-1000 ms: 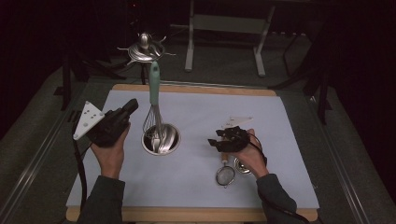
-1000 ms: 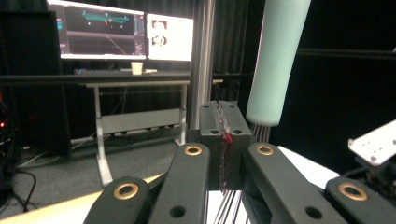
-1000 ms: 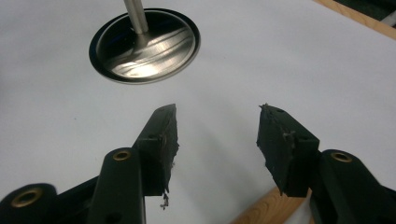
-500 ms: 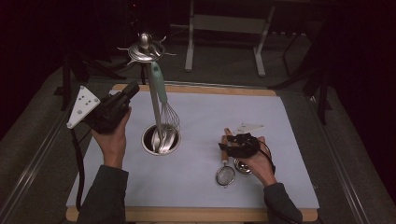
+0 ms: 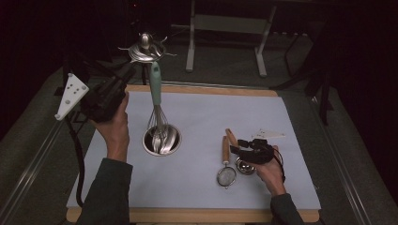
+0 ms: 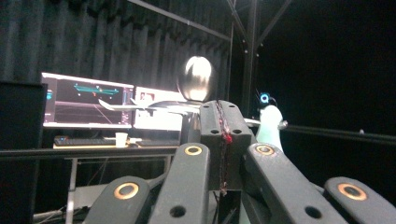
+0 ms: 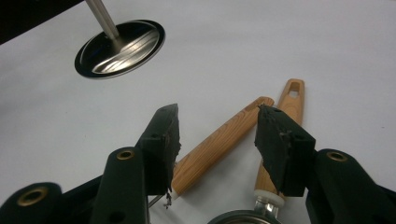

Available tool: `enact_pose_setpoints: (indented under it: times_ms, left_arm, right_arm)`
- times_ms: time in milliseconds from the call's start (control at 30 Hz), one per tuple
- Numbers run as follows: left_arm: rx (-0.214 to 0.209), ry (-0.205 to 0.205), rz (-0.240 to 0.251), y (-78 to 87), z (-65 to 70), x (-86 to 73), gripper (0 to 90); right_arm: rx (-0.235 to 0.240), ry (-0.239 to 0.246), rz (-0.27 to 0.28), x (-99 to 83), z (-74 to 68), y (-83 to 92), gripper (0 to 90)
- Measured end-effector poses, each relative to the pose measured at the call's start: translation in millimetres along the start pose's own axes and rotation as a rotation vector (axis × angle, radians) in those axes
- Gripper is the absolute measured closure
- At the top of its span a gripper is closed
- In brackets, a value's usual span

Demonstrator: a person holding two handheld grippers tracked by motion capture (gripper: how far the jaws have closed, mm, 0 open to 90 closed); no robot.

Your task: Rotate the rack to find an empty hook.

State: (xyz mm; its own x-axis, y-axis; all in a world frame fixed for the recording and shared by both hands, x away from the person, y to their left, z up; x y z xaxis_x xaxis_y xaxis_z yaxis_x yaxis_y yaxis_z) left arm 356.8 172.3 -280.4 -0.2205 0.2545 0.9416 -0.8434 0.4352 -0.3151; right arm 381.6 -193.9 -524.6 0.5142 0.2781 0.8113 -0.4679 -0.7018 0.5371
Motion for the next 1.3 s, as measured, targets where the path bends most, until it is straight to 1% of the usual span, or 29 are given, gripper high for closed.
enact_pose_setpoints:
  times_ms: [33,67,233,267,400,533,700,967,1167,1300]
  left_arm:
    - [0.010,-0.005,-0.003,-0.6,-0.9,0.0,90.0]
    - [0.031,-0.014,-0.012,-1.7,-2.7,-0.5,90.0]
    - [0.071,-0.008,-0.025,-5.4,-12.5,-0.4,90.0]
    - [0.084,-0.005,-0.030,-6.9,-16.6,0.1,90.0]
    - [0.109,0.006,-0.045,-12.3,-25.5,1.1,90.0]
    - [0.126,0.010,-0.056,-16.1,-31.1,2.0,90.0]
    - [0.143,0.009,-0.076,-21.1,-36.2,3.0,90.0]
    - [0.148,-0.001,-0.086,-23.6,-38.1,4.4,90.0]
    - [0.150,-0.014,-0.096,-22.5,-38.6,2.7,90.0]
    - [0.152,-0.019,-0.094,-21.2,-38.5,3.2,89.9]
  right_arm:
    - [-0.004,0.001,0.003,0.4,0.0,1.5,49.1]
    - [-0.003,0.000,0.004,0.4,-0.2,2.3,49.1]
    - [-0.005,0.007,0.005,-1.1,0.3,3.3,49.1]
    - [-0.006,0.006,0.004,-1.4,0.5,3.1,49.1]
    - [-0.005,0.002,0.002,-2.5,0.8,2.5,49.2]
    - [-0.003,0.002,0.004,-2.9,1.2,3.0,49.4]
    - [-0.006,0.002,0.005,-3.2,1.8,3.8,49.5]
    - [-0.009,0.000,-0.002,-5.4,3.1,3.0,49.5]
    - [-0.022,0.010,-0.013,-6.7,3.8,2.8,49.5]
    - [-0.024,0.001,-0.013,-6.9,5.1,3.7,49.4]
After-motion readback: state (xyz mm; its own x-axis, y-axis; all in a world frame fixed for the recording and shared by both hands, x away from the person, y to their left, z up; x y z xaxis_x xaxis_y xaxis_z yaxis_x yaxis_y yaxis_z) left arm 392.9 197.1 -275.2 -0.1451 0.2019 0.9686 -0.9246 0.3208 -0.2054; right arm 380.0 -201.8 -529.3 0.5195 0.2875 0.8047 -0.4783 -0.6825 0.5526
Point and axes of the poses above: each handheld gripper's, and its own axes: y roughly backward along the jaws, x roughly out of its top, z roughly to its right, the point moved 7 cm from there along -y, roughly forward along the jaws, and after that the axes turned 5 degrees about x, right-handed, at the moved point
